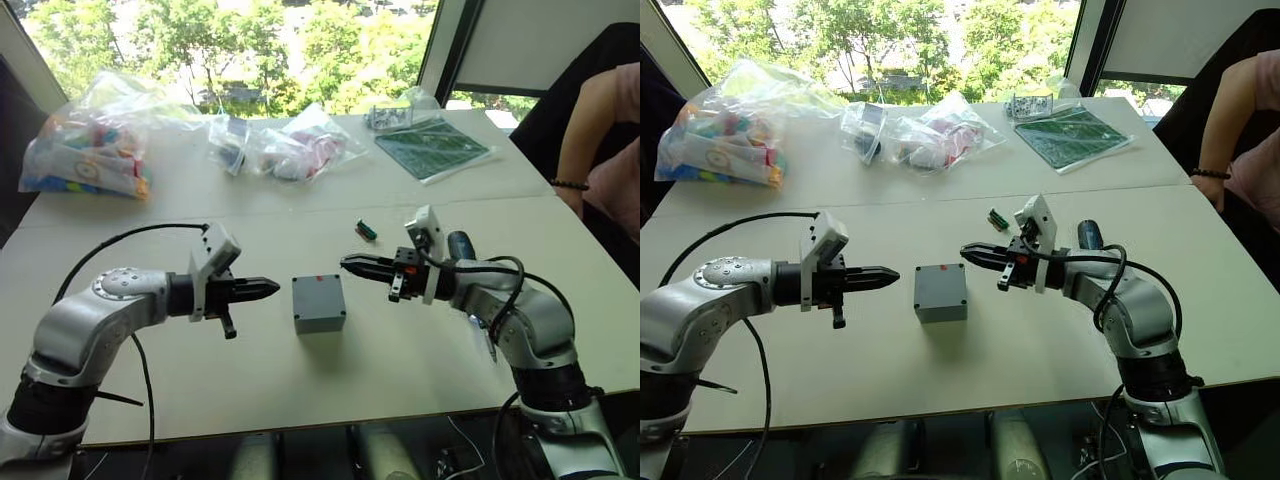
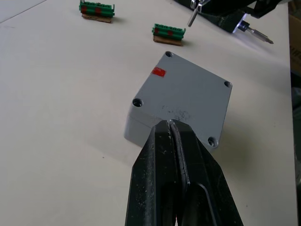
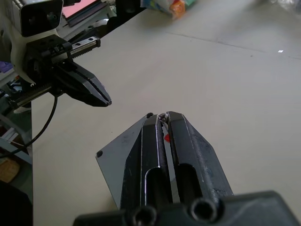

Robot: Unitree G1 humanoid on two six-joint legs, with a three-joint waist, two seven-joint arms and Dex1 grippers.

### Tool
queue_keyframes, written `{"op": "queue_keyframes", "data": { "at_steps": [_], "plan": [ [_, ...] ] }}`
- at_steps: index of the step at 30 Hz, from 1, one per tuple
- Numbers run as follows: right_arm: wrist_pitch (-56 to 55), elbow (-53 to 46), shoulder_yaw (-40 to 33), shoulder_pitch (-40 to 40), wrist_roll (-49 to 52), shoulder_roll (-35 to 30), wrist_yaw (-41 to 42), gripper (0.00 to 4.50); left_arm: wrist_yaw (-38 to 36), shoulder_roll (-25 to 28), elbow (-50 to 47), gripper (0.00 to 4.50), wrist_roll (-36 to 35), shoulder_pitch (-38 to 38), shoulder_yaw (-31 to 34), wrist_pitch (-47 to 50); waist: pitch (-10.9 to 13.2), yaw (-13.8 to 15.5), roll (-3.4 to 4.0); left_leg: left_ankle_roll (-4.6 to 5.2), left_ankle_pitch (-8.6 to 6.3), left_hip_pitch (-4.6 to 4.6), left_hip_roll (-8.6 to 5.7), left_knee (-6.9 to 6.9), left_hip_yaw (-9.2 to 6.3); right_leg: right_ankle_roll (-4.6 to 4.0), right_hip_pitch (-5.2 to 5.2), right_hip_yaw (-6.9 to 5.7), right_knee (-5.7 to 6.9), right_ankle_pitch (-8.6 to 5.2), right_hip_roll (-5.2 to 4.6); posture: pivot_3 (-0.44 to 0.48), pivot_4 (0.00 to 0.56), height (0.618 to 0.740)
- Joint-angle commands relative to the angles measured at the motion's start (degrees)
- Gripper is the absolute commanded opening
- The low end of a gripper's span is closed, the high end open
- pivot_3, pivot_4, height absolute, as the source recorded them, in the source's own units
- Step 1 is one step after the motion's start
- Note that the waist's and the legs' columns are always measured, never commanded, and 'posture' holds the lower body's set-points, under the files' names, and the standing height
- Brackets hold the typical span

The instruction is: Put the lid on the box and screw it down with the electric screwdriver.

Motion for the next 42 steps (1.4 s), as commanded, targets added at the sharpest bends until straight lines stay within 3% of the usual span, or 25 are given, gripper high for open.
{"op": "queue_keyframes", "data": {
  "at_steps": [1, 42],
  "plan": [
    [-0.77, -1.87, 0.54, -0.85, -0.02, 1.14, -2.32, 0.11, 1.32, -0.54, -1.02, 0.00, 0.08, -0.18, -0.08, -0.81, -0.01, 0.02, -0.01, 0.00, 0.00, 0.00, 0.00, 0.00, 0.00, 0.00, 0.00, 0.00, 0.00, 0.00, 0.00, 0.000, 0.150, 0.740],
    [-7.62, 7.30, 5.46, -0.55, -6.48, -0.92, 0.70, 0.11, 5.00, -1.30, -1.98, 0.00, -0.36, -1.27, -1.22, -0.81, -0.01, 0.22, -0.01, 0.00, 0.00, 0.02, 0.00, 0.00, 0.00, 0.00, 0.00, 0.00, 0.00, -0.01, 0.02, 0.000, 0.150, 0.740]
  ]
}}
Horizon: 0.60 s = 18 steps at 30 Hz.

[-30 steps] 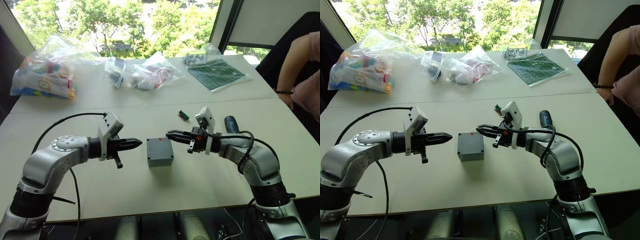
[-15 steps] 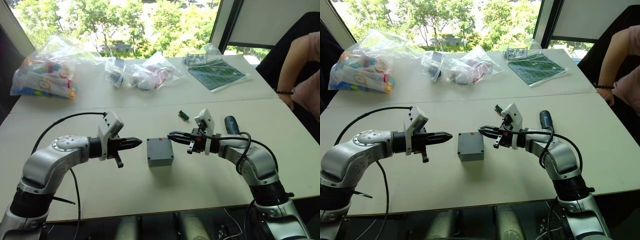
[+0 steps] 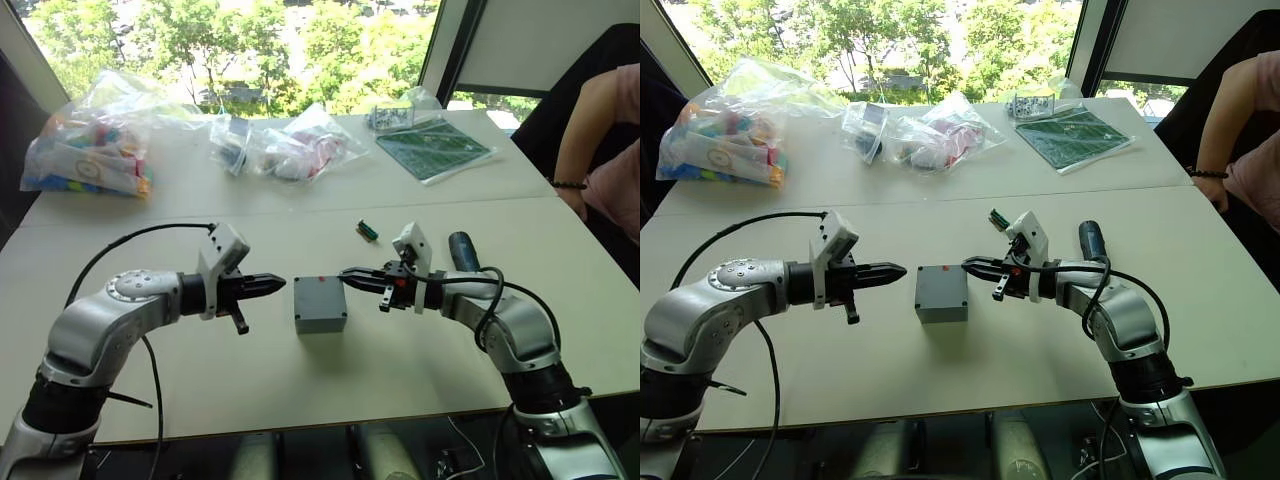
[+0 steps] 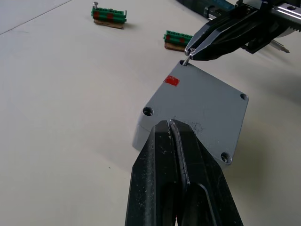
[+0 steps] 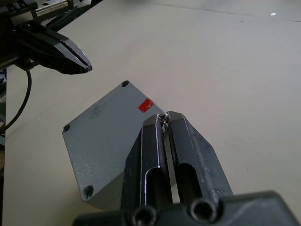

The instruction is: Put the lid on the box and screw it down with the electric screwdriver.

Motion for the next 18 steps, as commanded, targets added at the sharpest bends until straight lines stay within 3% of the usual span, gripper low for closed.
{"op": "queue_keyframes", "data": {
  "at_steps": [1, 4, 5, 8, 13, 17, 18],
  "plan": [
    [-1.22, 0.18, 0.63, -1.75, -1.18, 0.78, -0.89, 0.11, 0.21, 0.06, -1.66, 0.00, -0.12, -0.51, 0.36, -0.79, 0.00, -0.02, 0.00, 0.00, 0.00, 0.00, 0.00, 0.00, 0.00, 0.00, 0.00, 0.00, 0.00, 0.00, 0.00, 0.000, 0.150, 0.740],
    [-1.67, 0.72, 0.73, -1.99, -1.62, 0.77, -0.75, 0.11, 0.33, -0.05, -1.76, 0.00, -0.15, -0.44, 0.32, -0.78, 0.00, -0.01, 0.00, 0.00, 0.00, 0.00, 0.00, 0.00, 0.00, 0.00, 0.00, 0.00, 0.00, 0.00, 0.00, 0.000, 0.150, 0.740],
    [-1.59, 0.77, 0.68, -2.01, -1.54, 0.68, -0.57, 0.35, 0.39, -0.10, -1.80, 0.00, -0.17, -0.40, 0.29, -0.76, 0.00, 0.00, 0.00, 0.00, 0.00, 0.00, 0.00, 0.00, 0.00, 0.00, 0.00, 0.00, 0.00, 0.00, 0.00, 0.000, 0.150, 0.740],
    [-1.24, 0.72, 0.31, -2.16, -1.04, 0.39, -0.15, 1.19, 0.65, -0.32, -1.83, 0.00, -0.12, -0.49, 0.07, -0.76, 0.00, 0.05, 0.00, 0.00, 0.00, 0.00, 0.00, 0.00, 0.00, 0.00, 0.00, 0.00, 0.00, 0.00, 0.00, 0.000, 0.150, 0.740],
    [-0.64, -0.61, -1.50, -2.61, -0.36, -1.56, 0.63, 3.12, 0.86, -1.05, -1.26, 0.00, 0.11, -1.33, -0.42, -1.06, 0.00, 0.17, 0.00, 0.00, 0.00, 0.00, 0.00, 0.00, 0.00, 0.00, 0.00, 0.00, 0.00, 0.00, 0.00, 0.000, 0.150, 0.740],
    [0.43, -2.06, -4.74, -2.91, 1.01, -3.87, 0.09, 3.12, 0.71, -2.12, -0.59, 0.00, 0.64, -2.39, -1.38, -2.08, 0.00, 0.73, -0.01, 0.00, 0.00, 0.00, 0.00, 0.00, 0.02, -0.01, 0.00, 0.01, -0.01, 0.00, -0.01, 0.000, 0.150, 0.740],
    [2.62, -2.36, -8.52, -4.45, 2.57, -4.68, -1.97, 3.12, 0.41, -2.63, -0.59, 0.00, 0.42, -3.33, -1.55, -2.54, 0.00, 0.80, 0.00, 0.00, 0.00, 0.00, 0.00, 0.00, 0.02, -0.01, 0.00, 0.01, -0.01, 0.00, 0.00, 0.000, 0.150, 0.740]
  ]
}}
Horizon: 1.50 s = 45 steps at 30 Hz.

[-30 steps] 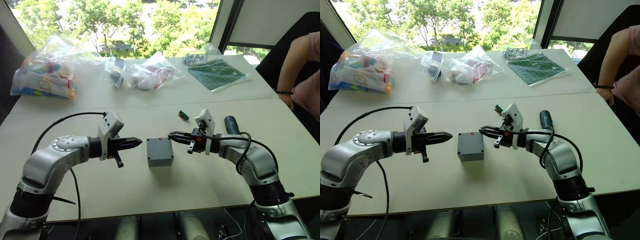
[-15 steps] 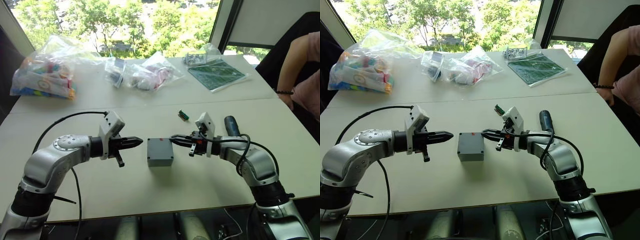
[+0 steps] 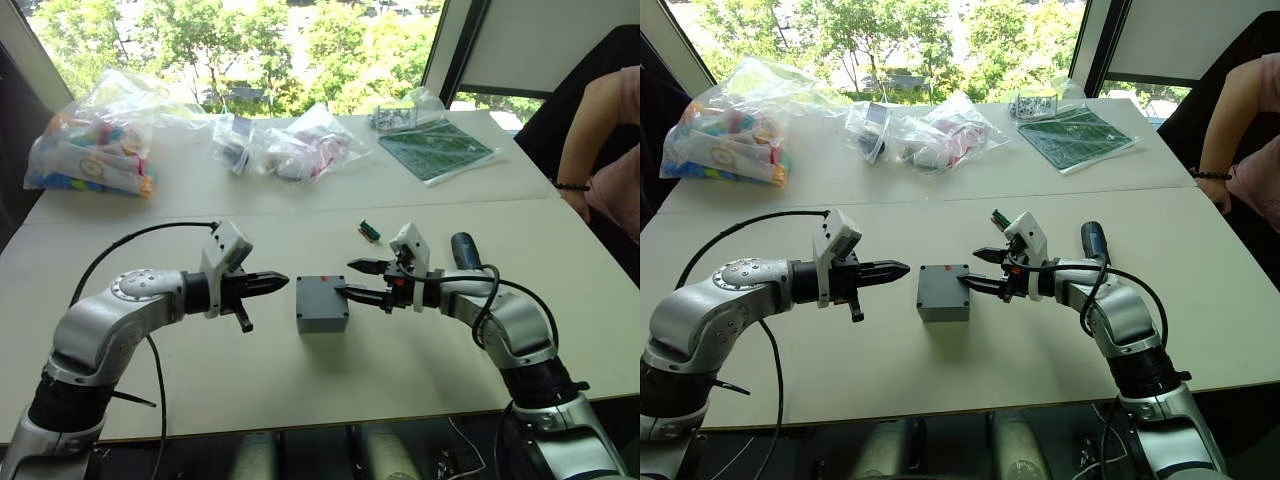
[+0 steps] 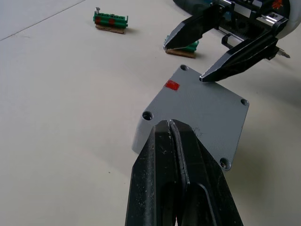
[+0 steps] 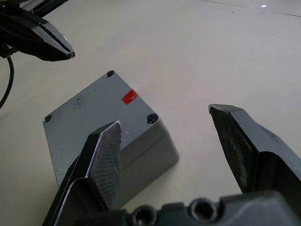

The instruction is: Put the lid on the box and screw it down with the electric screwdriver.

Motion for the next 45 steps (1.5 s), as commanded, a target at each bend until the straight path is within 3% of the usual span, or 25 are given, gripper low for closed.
{"op": "queue_keyframes", "data": {
  "at_steps": [1, 3, 4, 5, 6, 8, 11, 15, 18, 23, 31, 37, 45],
  "plan": [
    [4.01, -3.43, -9.62, -4.17, 4.54, -2.11, -3.72, 3.12, -0.85, -1.26, -0.85, 0.00, -0.14, -2.87, -0.57, -2.29, 0.01, 0.11, 0.00, 0.00, 0.00, 0.01, 0.00, 0.00, 0.00, 0.00, 0.00, 0.00, 0.00, 0.00, 0.00, 0.000, 0.150, 0.740],
    [5.30, -2.80, -11.34, -5.74, 3.34, -4.94, -5.16, 3.12, -1.04, -1.93, -0.77, 0.00, -0.25, -3.94, -0.65, -2.82, 0.02, 0.18, 0.00, 0.00, 0.00, -0.04, 0.00, 0.04, -0.01, -0.01, -0.01, 0.00, 0.01, 0.01, 0.00, 0.000, 0.150, 0.740],
    [7.78, -1.40, -12.01, -7.43, 2.34, -8.42, -5.28, 3.75, -1.22, -2.32, -0.79, 0.00, 0.26, -5.04, -1.34, -3.43, 0.02, 0.25, 0.00, 0.00, 0.00, -0.04, 0.00, 0.06, -0.01, -0.02, -0.01, 0.00, 0.00, 0.01, 0.00, 0.000, 0.150, 0.740],
    [11.06, 0.13, -12.68, -9.99, 1.45, -12.76, -5.41, 3.79, -2.04, -2.21, -1.19, 0.00, 1.43, -6.21, -2.82, -4.65, 0.02, 0.37, 0.00, 0.00, 0.00, -0.04, -0.01, 0.07, -0.01, -0.02, 0.00, 0.00, 0.00, 0.01, 0.00, 0.000, 0.150, 0.740],
    [13.50, 1.15, -13.10, -11.85, 1.15, -15.75, -5.56, 4.11, -2.69, -2.08, -1.46, 0.00, 2.32, -7.00, -3.90, -5.55, 0.02, 0.44, 0.01, 0.00, 0.00, -0.06, -0.02, 0.07, -0.01, -0.03, 0.00, -0.01, -0.03, 0.01, -0.02, 0.000, 0.150, 0.740],
    [20.45, 4.55, -13.12, -16.06, -0.71, -19.07, -9.99, 4.39, -3.57, -2.41, -1.64, 0.00, 3.71, -7.98, -6.00, -7.14, 0.02, 0.41, 0.01, 0.00, 0.00, -0.11, -0.06, 0.07, 0.02, -0.04, -0.03, 0.01, -0.08, 0.01, -0.05, 0.000, 0.150, 0.740],
    [31.96, 6.33, -8.34, -19.45, -4.01, -23.40, -13.71, 4.39, -3.58, -4.84, -0.67, 0.00, 3.33, -8.08, -6.58, -8.60, 0.01, 0.10, -0.02, 0.00, 0.00, -0.08, -0.05, 0.05, 0.07, -0.05, -0.03, 0.07, -0.11, 0.01, -0.05, 0.000, 0.150, 0.740],
    [43.06, 4.46, -5.13, -20.62, -0.33, -26.48, -10.47, 4.39, -3.98, -6.00, -0.23, 0.00, 4.10, -7.48, -7.25, -9.93, 0.02, -0.04, 0.02, 0.00, 0.00, -0.09, -0.02, 0.01, 0.07, -0.07, -0.11, 0.10, -0.05, 0.00, 0.01, 0.000, 0.150, 0.740],
    [47.95, 2.70, 0.56, -18.69, 0.87, -32.55, -7.37, 4.39, -3.54, -6.09, -1.40, 0.00, 5.35, -6.42, -8.68, -10.78, 0.03, 0.18, 0.08, 0.01, 0.00, -0.12, -0.03, 0.01, 0.08, -0.06, -0.15, 0.12, -0.02, 0.00, 0.01, 0.000, 0.150, 0.740],
    [55.00, 8.28, 0.93, -17.24, 4.89, -31.51, -5.18, 4.39, -0.36, -9.38, -4.45, 0.00, 2.01, -3.22, -5.92, -9.38, 0.02, 0.18, 0.03, 0.00, 0.00, -0.27, -0.06, 0.14, 0.13, -0.04, -0.15, 0.15, -0.14, 0.00, -0.06, 0.000, 0.150, 0.740],
    [51.42, 13.61, 7.38, -17.96, 4.09, -29.53, -3.96, 4.39, 3.20, -8.59, -8.32, 0.00, 1.11, -0.39, -4.88, -6.51, 0.02, 0.11, 0.04, 0.01, 0.00, -0.21, -0.06, 0.11, 0.08, -0.02, -0.19, 0.17, -0.03, 0.00, 0.04, 0.000, 0.150, 0.740],
    [48.85, 19.63, 10.50, -20.11, 1.55, -24.64, -5.21, 4.39, 5.12, -8.82, -9.12, 0.00, 1.74, 0.98, -5.93, -6.52, -0.05, -0.07, -0.11, 0.01, 0.00, -0.17, -0.07, 0.15, 0.11, -0.02, -0.11, 0.18, -0.08, 0.01, 0.02, 0.000, 0.150, 0.740],
    [45.97, 22.80, 16.95, -22.33, -0.34, -24.56, 0.06, 2.14, 6.38, -8.73, -9.69, 0.00, 1.37, 1.66, -5.74, -6.26, -0.13, -0.09, -0.30, 0.00, 0.00, 0.00, -0.06, 0.15, 0.10, -0.02, 0.04, 0.17, -0.10, 0.00, 0.02, 0.000, 0.150, 0.740]
  ]
}}
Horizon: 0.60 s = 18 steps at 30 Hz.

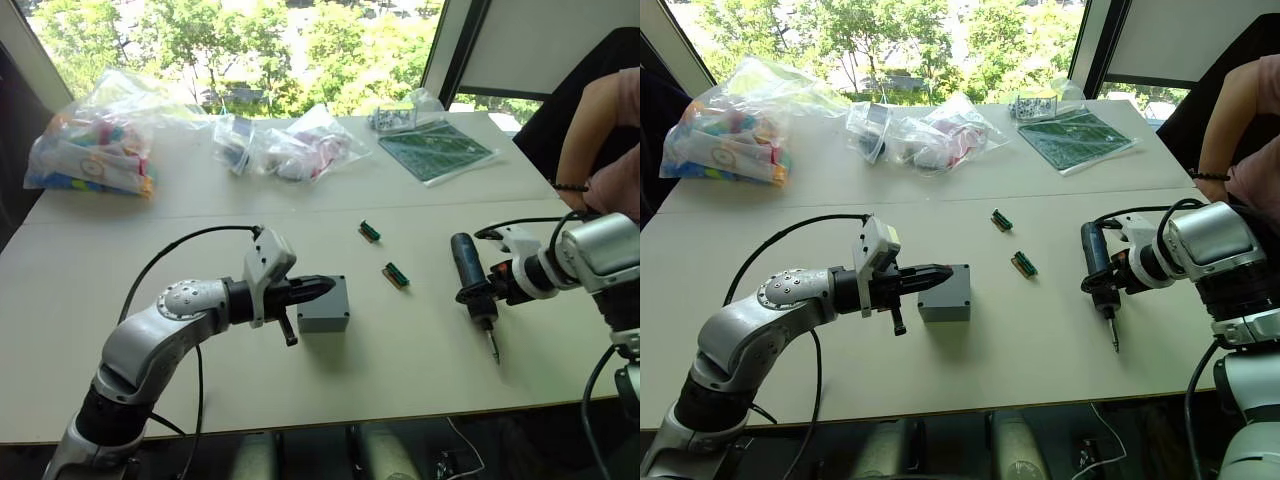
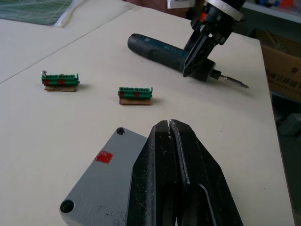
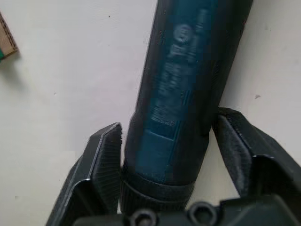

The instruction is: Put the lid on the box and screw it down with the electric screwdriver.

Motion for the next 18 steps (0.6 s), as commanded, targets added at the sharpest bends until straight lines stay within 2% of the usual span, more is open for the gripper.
{"op": "queue_keyframes", "data": {
  "at_steps": [1, 4, 6, 9, 12, 14, 16, 18],
  "plan": [
    [-1.24, -0.10, 3.99, 0.03, 0.32, -0.21, 4.08, 1.91, 0.76, 0.05, -2.22, 0.00, -0.60, 0.21, 1.20, 0.00, 0.00, -0.01, -0.01, 0.00, 0.00, 0.01, 0.01, -0.01, 0.00, 0.00, 0.00, 0.00, 0.00, 0.00, 0.01, 0.000, 0.150, 0.740],
    [-2.53, 0.60, 4.37, 0.13, -0.73, -0.97, 5.05, 1.91, 0.67, 0.43, -1.87, 0.00, -0.51, 0.24, 1.40, -0.17, 0.00, 0.08, -0.01, 0.00, 0.00, 0.02, 0.02, -0.03, -0.01, 0.00, 0.00, -0.01, 0.01, 0.00, 0.02, 0.000, 0.150, 0.740],
    [-5.39, 5.69, 0.80, -2.84, -2.88, 0.85, 2.70, 1.91, 0.24, 0.99, -1.13, 0.00, -0.31, -0.01, 1.62, -0.47, 0.00, -0.02, -0.02, 0.00, 0.00, 0.02, 0.03, -0.04, -0.02, 0.00, 0.00, -0.02, 0.00, -0.01, 0.03, 0.000, 0.150, 0.740],
    [-10.56, 13.71, -9.26, -12.54, -1.70, 5.28, 0.80, 1.91, -1.31, 2.19, 1.51, 0.00, -0.54, -1.40, 2.78, -0.92, 0.12, -0.85, 0.09, 0.00, 0.00, 0.07, 0.02, -0.02, 0.06, 0.01, 0.03, 0.03, -0.01, 0.00, 0.02, 0.000, 0.150, 0.740],
    [-15.19, 16.28, -18.62, -17.58, 2.10, 7.25, 1.15, 1.91, -3.14, 3.06, 4.51, 0.00, -0.66, -3.15, 3.57, -1.22, 0.33, -1.22, 0.46, 0.00, 0.00, -0.07, 0.00, -0.04, 0.07, -0.09, -0.14, 0.06, 0.06, 0.09, 0.02, 0.000, 0.150, 0.740],
    [-17.61, 12.97, -25.89, -16.92, 5.89, 8.32, 1.53, 1.91, -4.80, 4.20, 6.60, 0.00, 0.22, -4.36, 3.19, -1.74, 0.34, -1.08, 0.49, 0.00, 0.01, -0.39, 0.00, -0.13, 0.01, 0.19, -0.53, 0.04, 0.14, 0.23, 0.05, 0.000, 0.150, 0.740],
    [-22.31, 1.82, -36.17, -11.06, 12.09, 12.59, 0.72, 1.91, -6.52, 5.18, 8.52, 0.00, 0.64, -5.61, 3.04, -2.02, 0.31, -0.59, 0.43, 0.01, 0.01, -0.46, 0.03, -0.25, -0.11, 0.23, -0.59, -0.07, 0.15, 0.19, 0.08, 0.000, 0.150, 0.740],
    [-24.50, -6.43, -42.66, -6.66, 16.84, 16.96, -0.64, 1.91, -7.53, 5.74, 9.77, 0.00, 0.65, -6.43, 3.09, -2.15, 0.30, -0.10, 0.43, 0.09, -0.05, -0.46, 0.08, -0.39, -0.15, 0.29, -0.60, -0.14, 0.09, 0.11, 0.10, 0.000, 0.150, 0.740]
  ]
}}
